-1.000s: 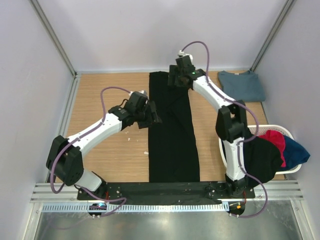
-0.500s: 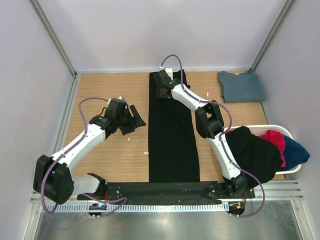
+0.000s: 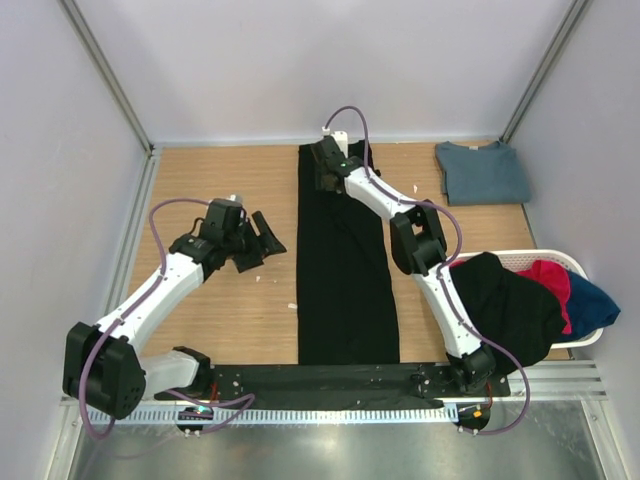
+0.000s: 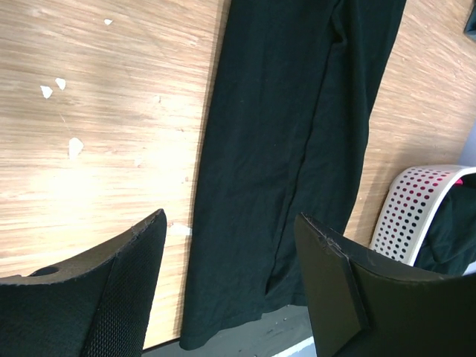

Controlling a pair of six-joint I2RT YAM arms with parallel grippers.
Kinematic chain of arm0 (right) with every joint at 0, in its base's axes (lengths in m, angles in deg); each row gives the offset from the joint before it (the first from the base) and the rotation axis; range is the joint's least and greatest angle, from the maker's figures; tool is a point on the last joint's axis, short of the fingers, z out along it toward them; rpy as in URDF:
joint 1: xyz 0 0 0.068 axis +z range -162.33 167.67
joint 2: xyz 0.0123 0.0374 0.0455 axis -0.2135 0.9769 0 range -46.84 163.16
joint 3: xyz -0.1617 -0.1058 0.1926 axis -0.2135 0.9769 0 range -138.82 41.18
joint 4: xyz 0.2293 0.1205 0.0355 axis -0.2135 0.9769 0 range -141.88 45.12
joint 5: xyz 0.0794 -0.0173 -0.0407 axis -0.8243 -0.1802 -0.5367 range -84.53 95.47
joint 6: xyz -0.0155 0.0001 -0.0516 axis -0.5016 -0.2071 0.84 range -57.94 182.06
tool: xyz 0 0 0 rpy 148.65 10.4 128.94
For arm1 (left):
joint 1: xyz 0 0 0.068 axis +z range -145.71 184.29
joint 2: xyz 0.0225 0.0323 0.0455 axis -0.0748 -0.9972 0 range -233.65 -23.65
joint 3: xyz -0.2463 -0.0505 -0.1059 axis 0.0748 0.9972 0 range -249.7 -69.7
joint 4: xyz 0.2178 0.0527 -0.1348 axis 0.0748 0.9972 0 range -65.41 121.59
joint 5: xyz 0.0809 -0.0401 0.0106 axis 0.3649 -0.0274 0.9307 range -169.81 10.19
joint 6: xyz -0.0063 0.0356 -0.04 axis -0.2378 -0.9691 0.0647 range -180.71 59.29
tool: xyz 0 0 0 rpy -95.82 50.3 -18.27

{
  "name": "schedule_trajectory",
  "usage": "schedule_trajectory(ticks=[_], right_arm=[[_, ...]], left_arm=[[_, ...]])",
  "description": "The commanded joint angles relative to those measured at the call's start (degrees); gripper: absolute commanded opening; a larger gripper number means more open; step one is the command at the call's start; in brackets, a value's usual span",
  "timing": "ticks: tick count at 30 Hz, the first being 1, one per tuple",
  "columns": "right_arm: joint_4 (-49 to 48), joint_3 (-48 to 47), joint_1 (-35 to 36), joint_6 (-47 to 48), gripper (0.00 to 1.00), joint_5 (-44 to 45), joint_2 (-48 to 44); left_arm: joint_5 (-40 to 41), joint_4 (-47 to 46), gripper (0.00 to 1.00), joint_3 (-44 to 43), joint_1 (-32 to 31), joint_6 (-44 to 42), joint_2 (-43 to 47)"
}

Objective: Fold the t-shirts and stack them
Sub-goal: Fold the tshirt

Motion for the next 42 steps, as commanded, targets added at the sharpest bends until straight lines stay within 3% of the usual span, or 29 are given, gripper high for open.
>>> schedule_trajectory(ticks=[1, 3, 5, 7, 9, 11, 18, 29, 42], right_arm=[[-1.15, -3.92, 0.71, 0.41, 0.58, -0.01, 1.76], [0.35, -4.9, 0.79, 0.85, 0.56, 0.61, 2.56], [0.53, -4.37, 0.71, 1.29, 0.47, 1.14, 2.3], [0.7, -4.54, 0.62, 1.81, 0.47, 0.71, 1.25], [0.53, -4.63, 0.62, 2.08, 0.6, -0.17, -0.51], [0.18, -4.72, -0.6, 1.82, 0.65, -1.92, -3.84], [-0.44, -3.14, -7.98, -0.38, 0.66, -5.1, -10.27], [-1.13, -2.35, -13.7, 1.64, 0.58, 0.34, -4.74], [-4.39, -3.14, -14.94, 1.11, 0.56, -1.85, 0.97]], left_arm=[[-1.84, 0.49, 0.71, 0.47, 0.95, -1.35, 1.16], [-2.1, 0.58, 0.71, 0.73, 1.21, -1.35, 1.16], [-2.36, 0.67, 0.71, 0.73, 1.56, -1.44, 1.34], [-2.63, 0.67, 0.71, 0.73, 1.91, -1.62, 1.34], [-3.16, 0.84, 0.71, 0.56, 2.0, -1.79, 1.16], [-3.51, 0.84, 0.71, 0.38, 2.27, -1.88, 0.9], [-4.38, 0.76, 0.72, -1.2, 2.27, -2.58, -0.95], [-3.69, 3.47, 0.72, -4.27, 2.27, -2.67, -2.62], [-2.63, 7.17, 0.72, -7.79, 2.36, -3.29, -5.78]])
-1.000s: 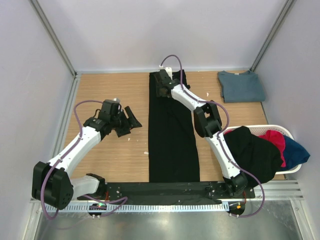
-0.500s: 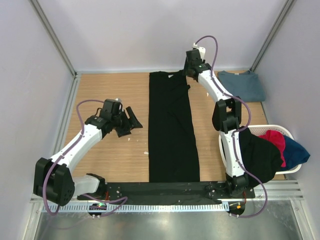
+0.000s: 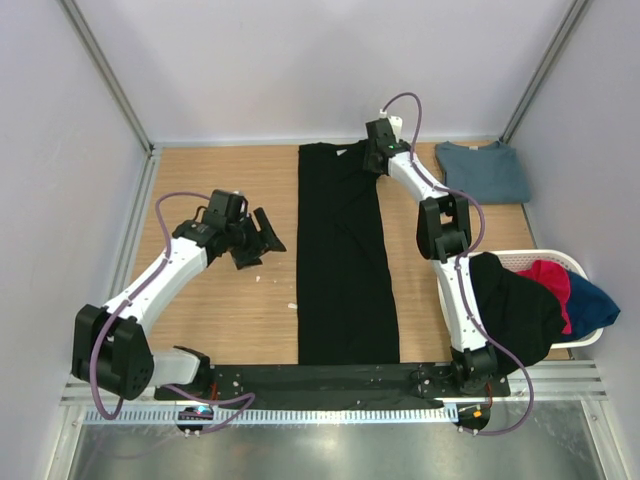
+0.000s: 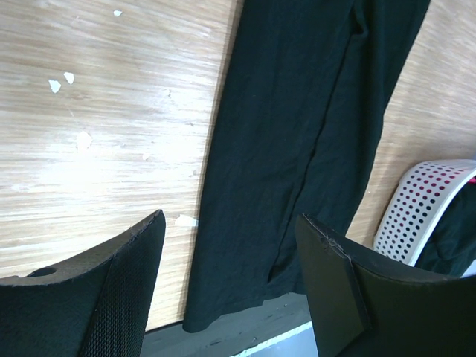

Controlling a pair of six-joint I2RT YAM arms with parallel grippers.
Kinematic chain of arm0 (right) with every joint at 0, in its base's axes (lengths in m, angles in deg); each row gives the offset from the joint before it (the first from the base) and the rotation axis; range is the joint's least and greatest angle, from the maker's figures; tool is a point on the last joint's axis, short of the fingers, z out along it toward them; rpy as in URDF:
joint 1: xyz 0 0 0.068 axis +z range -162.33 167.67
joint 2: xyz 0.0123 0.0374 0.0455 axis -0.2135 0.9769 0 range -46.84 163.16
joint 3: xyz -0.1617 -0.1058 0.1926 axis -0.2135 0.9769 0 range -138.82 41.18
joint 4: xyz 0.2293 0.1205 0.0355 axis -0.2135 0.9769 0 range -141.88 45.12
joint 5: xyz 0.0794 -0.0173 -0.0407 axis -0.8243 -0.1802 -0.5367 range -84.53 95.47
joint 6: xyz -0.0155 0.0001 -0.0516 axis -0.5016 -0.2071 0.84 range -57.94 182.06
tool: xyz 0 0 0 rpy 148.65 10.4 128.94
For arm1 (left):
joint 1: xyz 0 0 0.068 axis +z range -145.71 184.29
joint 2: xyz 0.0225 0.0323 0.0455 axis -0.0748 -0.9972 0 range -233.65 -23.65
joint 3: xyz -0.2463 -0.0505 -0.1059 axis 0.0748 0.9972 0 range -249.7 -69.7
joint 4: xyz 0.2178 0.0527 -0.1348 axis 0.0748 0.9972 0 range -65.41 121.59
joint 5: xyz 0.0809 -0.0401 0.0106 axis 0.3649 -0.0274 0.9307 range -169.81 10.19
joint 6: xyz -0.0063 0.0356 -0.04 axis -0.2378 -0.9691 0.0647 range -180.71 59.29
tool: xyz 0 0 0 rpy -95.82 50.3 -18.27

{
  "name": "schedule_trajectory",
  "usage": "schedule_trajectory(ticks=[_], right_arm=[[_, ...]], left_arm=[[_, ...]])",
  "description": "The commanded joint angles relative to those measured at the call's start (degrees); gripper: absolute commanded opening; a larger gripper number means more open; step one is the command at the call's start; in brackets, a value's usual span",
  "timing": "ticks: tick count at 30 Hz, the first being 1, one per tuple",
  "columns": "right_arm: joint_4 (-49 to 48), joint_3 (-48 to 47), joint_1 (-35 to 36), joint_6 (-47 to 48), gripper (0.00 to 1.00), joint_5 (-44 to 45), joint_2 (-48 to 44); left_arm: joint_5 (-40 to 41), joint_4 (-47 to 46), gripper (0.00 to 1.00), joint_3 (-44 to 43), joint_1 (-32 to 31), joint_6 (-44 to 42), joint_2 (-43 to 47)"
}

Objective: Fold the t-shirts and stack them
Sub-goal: Fold the tshirt

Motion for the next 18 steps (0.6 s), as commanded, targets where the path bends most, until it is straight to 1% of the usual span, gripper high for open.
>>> schedule_trajectory(ticks=[1, 7, 8, 11, 15, 17, 18], right_arm=[[-3.17, -0.85, -0.18, 0.02, 0.56, 0.41, -0.2], [-3.96, 0.3, -0.18, -0.77, 0.47, 0.67, 0.07], [-4.74, 0.91, -0.18, -0.86, 0.44, 0.84, -0.02], [-5.54, 0.92, -0.18, -1.3, 0.41, 0.76, 0.32], [-5.11, 1.09, -0.18, -2.44, 0.41, -0.21, 0.94], [-5.54, 1.96, -0.19, -2.88, 0.38, -0.38, 0.85], [-5.63, 2.23, -0.18, -3.14, 0.35, -0.21, 0.77]], left_arm=[[0.08, 1.34, 0.72, -2.07, 0.5, -1.14, -0.4], [0.26, 1.77, 0.72, -2.06, 0.41, -0.88, -0.41], [0.34, 1.95, 0.72, -1.98, 0.41, -0.88, -0.49], [0.43, 2.21, 0.73, -1.8, 0.41, -0.97, -0.32], [0.78, 2.92, 0.73, -1.8, 0.5, -0.97, 0.21], [1.13, 3.35, 0.73, -1.54, 0.5, -0.97, 0.73], [1.31, 3.53, 0.73, -1.54, 0.5, -1.06, 0.91]])
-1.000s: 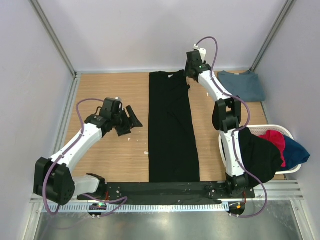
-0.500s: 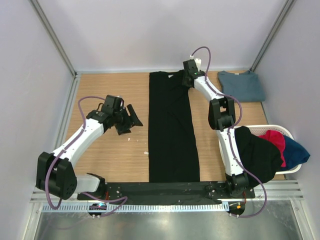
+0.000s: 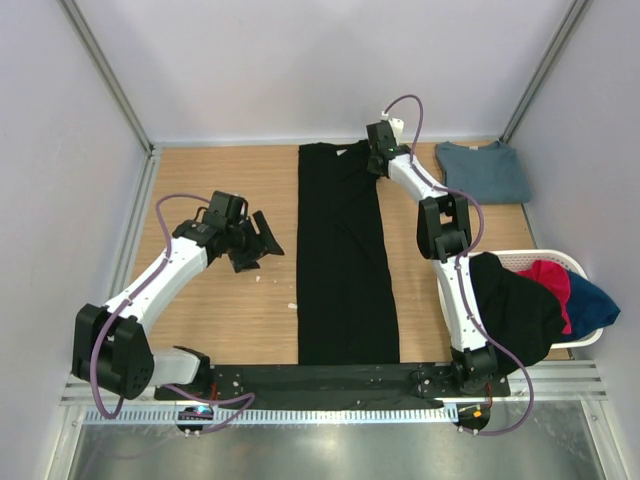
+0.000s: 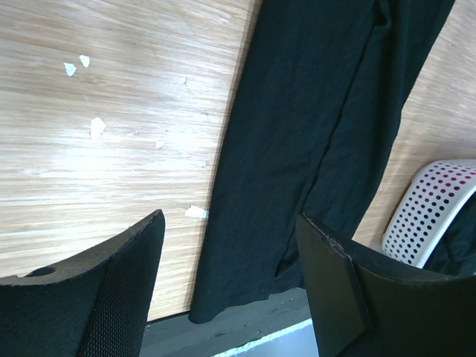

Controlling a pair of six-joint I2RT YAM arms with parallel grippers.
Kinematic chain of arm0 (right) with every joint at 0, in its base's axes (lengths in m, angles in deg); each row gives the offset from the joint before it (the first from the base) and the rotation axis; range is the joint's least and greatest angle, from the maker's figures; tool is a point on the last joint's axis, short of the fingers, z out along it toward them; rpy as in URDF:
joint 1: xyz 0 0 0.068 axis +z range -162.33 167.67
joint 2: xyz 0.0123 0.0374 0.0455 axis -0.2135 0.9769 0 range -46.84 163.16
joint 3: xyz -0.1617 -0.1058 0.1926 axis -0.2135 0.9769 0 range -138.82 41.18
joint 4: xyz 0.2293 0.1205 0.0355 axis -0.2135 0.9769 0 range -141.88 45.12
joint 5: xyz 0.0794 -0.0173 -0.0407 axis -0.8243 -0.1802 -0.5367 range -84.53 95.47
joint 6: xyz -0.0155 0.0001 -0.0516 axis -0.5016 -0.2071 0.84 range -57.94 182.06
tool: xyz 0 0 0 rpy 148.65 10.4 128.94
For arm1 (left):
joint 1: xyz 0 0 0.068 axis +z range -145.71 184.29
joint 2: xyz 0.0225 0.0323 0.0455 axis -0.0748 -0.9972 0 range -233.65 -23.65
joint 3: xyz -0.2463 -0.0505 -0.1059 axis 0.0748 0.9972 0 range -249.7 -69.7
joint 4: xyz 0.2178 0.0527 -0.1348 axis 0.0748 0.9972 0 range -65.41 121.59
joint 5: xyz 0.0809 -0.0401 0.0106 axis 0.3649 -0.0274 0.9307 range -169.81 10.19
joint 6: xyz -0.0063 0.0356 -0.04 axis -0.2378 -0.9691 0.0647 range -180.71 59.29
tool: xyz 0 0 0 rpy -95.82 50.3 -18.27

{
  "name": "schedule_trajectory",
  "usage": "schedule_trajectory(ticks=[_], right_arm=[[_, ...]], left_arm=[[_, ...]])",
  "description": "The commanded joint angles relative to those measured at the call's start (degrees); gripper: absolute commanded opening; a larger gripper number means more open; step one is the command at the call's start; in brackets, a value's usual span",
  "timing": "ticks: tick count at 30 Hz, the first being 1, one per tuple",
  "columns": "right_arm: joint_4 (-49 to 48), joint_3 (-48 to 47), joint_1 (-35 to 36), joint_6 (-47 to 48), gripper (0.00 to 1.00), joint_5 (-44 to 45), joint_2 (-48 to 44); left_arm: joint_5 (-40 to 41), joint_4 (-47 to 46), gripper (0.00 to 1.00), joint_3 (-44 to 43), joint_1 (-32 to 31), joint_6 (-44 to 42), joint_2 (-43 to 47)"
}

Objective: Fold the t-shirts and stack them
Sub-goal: Fold the tshirt

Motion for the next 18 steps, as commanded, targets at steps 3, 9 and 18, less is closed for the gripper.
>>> schedule_trajectory(ticks=[3, 9, 18], right_arm=[[-2.53, 0.99, -0.14, -2.01, 0.19, 0.34, -0.57], [-1.91, 1.16, -0.14, -2.36, 0.01, 0.34, -2.59], [-6.56, 1.96, 2.84, -1.05, 0.01, -5.37, -10.85]], left_arm=[[0.9, 1.48, 0.73, -1.47, 0.54, -1.06, 1.83], [0.99, 1.13, 0.73, -1.56, 0.63, -0.97, 2.01], [-1.47, -5.54, 0.74, 2.56, 0.63, 0.17, 2.1]])
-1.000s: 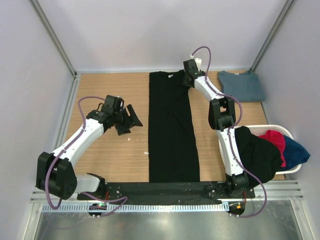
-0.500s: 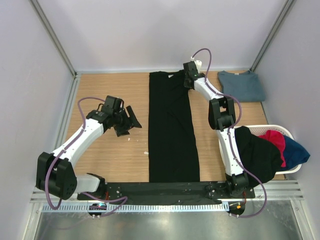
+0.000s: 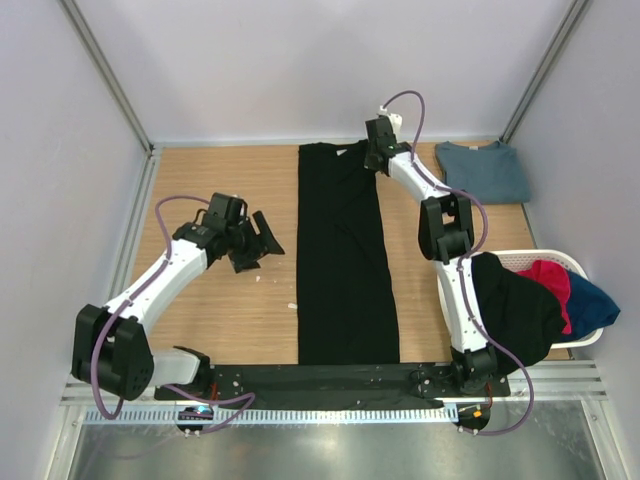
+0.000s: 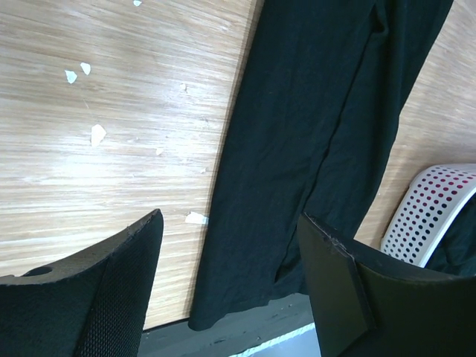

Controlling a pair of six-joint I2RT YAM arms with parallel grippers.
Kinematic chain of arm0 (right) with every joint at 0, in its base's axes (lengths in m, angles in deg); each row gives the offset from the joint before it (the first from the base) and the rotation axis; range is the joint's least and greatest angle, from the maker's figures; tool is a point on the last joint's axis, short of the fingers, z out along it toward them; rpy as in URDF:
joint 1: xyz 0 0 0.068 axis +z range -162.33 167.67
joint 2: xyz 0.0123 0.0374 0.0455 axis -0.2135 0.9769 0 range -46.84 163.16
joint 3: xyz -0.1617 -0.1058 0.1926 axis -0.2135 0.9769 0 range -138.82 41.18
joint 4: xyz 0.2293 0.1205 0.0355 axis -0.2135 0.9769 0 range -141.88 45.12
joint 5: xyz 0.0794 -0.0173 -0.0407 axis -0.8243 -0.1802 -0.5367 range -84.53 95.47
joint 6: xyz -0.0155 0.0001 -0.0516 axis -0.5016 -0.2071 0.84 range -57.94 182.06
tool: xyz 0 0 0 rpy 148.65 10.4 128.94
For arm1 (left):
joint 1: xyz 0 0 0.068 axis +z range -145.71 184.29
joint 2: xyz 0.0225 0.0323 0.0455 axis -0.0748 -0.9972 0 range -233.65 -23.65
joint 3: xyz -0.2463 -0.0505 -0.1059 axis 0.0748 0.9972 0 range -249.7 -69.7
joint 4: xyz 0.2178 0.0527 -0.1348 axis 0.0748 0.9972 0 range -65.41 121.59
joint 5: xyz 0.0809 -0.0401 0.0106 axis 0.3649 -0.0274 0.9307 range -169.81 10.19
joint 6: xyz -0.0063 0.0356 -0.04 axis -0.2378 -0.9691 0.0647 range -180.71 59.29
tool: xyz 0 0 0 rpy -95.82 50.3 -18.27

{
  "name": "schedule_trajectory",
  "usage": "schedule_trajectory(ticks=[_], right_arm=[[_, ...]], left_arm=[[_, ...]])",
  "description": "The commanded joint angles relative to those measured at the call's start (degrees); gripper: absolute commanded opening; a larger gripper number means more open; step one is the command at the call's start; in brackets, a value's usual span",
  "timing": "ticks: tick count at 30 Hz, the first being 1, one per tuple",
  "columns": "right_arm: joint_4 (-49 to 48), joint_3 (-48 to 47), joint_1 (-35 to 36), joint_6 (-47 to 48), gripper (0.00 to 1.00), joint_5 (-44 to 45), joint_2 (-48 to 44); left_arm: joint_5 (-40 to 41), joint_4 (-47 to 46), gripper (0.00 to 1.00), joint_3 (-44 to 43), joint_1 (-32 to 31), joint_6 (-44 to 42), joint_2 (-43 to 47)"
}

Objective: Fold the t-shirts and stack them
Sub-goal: Fold the tshirt

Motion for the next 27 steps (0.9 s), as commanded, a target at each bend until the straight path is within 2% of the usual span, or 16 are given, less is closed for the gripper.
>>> schedule_trajectory(ticks=[1, 5, 11, 14, 15, 16, 18, 21, 24, 27], right_arm=[[-6.2, -0.67, 3.0, 0.58, 0.01, -3.84, -8.77], [-9.54, -2.15, 6.77, 1.98, 0.01, -7.97, -9.04], [-8.31, -7.08, 11.09, 4.27, 0.01, -8.42, -3.43], [-4.55, -10.33, 10.92, 4.09, 0.13, -6.58, -0.7], [-3.14, -11.29, 10.83, 4.27, 0.36, -6.92, -0.26], [-1.12, -12.43, 10.57, 4.53, 0.51, -7.88, -0.6], [0.03, -12.18, 10.3, 6.19, 0.72, -10.34, -3.48], [1.44, -12.18, 10.12, 7.96, 0.86, -11.15, -7.01], [3.99, -10.26, 10.12, 9.19, 0.87, -8.16, -12.63], [4.34, -2.01, 10.12, 9.02, 0.86, -6.31, -19.05]], left_arm=[[-1.93, -5.13, 0.75, 2.11, 0.32, 0.02, 1.83], [-3.16, -8.91, 0.75, 3.96, 0.24, -0.07, 2.1], [-4.04, -10.59, 0.76, 5.1, 0.24, -0.95, 3.59], [-4.13, -10.68, 0.76, 5.54, 0.32, -1.3, 4.47], [-4.13, -10.5, 0.77, 5.63, 0.32, -1.38, 5.08], [-4.13, -10.33, 0.77, 5.54, 0.24, -1.47, 5.43], [-4.13, -10.06, 0.78, 5.02, 0.32, -1.91, 6.14], [-4.66, -9.63, 0.79, 3.88, 0.24, -2.79, 5.97], [-5.45, -9.36, 0.8, 2.03, 0.32, -3.58, 5.35], [-6.24, -9.79, 0.81, 0.98, 0.15, -3.85, 4.56]])
